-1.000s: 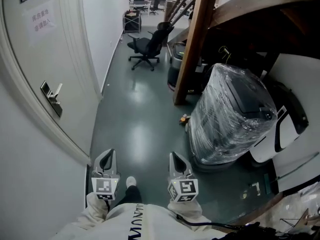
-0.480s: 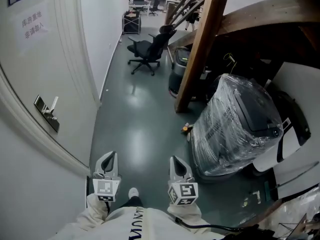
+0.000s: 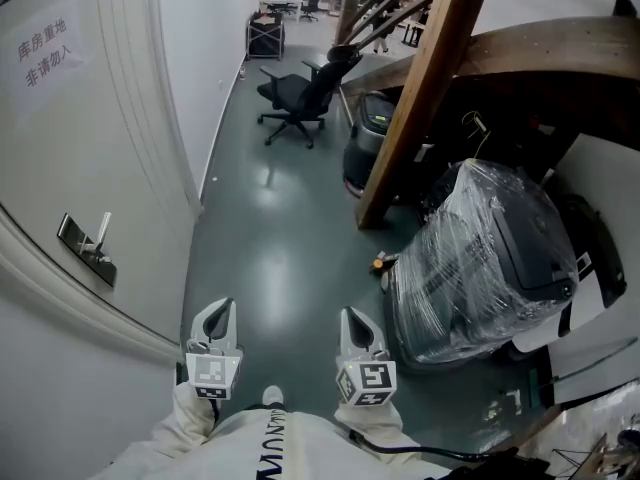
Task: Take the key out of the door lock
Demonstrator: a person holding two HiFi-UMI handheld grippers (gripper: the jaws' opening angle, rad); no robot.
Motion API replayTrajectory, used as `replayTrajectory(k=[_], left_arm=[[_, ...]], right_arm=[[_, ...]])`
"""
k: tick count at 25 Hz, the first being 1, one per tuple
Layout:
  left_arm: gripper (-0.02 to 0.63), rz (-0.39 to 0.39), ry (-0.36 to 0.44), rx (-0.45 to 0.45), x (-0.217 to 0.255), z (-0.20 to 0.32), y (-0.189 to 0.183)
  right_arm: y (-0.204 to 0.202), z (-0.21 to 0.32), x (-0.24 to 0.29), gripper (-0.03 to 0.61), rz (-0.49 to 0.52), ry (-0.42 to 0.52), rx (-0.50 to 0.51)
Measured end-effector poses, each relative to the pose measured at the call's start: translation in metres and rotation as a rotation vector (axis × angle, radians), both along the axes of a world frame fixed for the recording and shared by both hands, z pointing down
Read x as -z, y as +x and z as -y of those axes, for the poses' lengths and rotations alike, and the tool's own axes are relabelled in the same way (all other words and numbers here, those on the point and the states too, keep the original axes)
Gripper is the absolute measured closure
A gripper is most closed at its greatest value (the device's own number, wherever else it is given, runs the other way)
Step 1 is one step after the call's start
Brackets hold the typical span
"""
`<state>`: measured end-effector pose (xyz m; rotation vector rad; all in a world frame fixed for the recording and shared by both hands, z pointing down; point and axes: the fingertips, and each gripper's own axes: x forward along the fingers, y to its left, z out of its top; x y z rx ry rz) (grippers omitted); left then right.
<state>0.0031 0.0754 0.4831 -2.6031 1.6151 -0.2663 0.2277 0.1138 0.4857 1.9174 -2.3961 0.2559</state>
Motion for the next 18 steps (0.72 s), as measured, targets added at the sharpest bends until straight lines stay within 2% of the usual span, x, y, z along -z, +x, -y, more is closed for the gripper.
replayTrajectory(k=[4,9,18], left_arm=[[0.614,0.000,0.011,-0.010,0.001,0.029,-0.005],[0.614,-0.015,-0.011,0.001,-0.011,0.057,-0.013],[0.614,-0.017,-0.024,-0.005,-0.020,0.100,-0.005]], right_arm=[[-0.007,0.028,0.000,0.578,-0.006,0.003,-0.005],[-0.011,0.053,0.000,0.578,-0.020,0.001,-0.004],[-0.008,0.096,-0.010,0.578,-0.016,-0.023,0.010]])
